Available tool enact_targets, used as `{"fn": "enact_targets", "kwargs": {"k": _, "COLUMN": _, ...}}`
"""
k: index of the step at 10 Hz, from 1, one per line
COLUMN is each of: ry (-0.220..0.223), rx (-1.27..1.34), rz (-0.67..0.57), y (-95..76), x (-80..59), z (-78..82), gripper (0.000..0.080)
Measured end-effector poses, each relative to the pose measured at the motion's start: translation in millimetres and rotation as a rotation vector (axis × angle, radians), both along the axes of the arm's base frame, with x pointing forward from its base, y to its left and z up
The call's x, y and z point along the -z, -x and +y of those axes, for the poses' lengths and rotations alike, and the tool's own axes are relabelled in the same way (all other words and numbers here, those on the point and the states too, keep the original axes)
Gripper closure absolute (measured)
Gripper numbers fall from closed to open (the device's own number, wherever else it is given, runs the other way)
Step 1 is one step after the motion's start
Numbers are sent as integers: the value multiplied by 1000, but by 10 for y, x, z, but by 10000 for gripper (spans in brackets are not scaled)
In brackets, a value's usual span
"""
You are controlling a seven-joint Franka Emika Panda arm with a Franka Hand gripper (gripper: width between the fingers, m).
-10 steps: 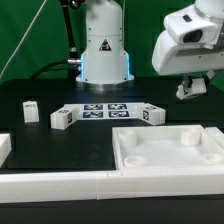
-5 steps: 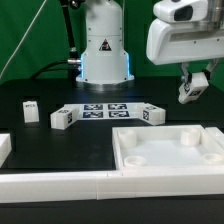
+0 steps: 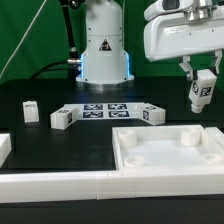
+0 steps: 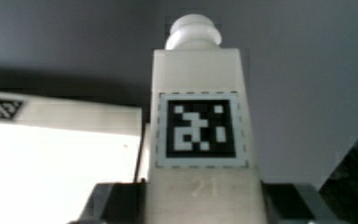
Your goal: Assemble one leg
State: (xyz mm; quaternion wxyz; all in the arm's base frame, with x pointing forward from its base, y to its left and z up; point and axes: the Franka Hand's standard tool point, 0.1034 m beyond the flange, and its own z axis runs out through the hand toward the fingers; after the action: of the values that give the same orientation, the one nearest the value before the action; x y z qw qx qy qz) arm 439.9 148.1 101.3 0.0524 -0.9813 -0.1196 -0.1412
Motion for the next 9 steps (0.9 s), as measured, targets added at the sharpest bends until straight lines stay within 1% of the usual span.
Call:
{"fn": "enact_targets", "kwargs": {"k": 1, "ry": 17, "rx": -11, "rz": 9, "y": -102, "x": -74, "z": -92, "gripper": 508}}
{"fn": "enact_targets", "kwargs": {"k": 2, "ry": 31, "rx": -27, "rz": -2, "y": -232, "x": -189, "z": -176, "gripper": 508}}
{"fn": "enact_targets", "kwargs": {"k": 3, "ry": 34, "rx": -35, "rz": -16, "y": -306, "x": -224, "z": -224, "gripper": 508}}
{"fn": "enact_targets", "kwargs": {"k": 4, "ry": 34, "rx": -42, "rz": -9, "y": -276, "x": -198, "z": -205, "gripper": 508}}
{"fn": "enact_targets", "kwargs": {"k": 8, "ry": 35, "rx": -42, "rz": -9, "y": -276, "x": -194, "z": -206, "gripper": 508}}
{"fn": "enact_targets", "kwargs": {"k": 9, "ry": 41, "rx": -54, "rz": -4, "y": -296, "x": -204, "z": -220, "gripper": 508}}
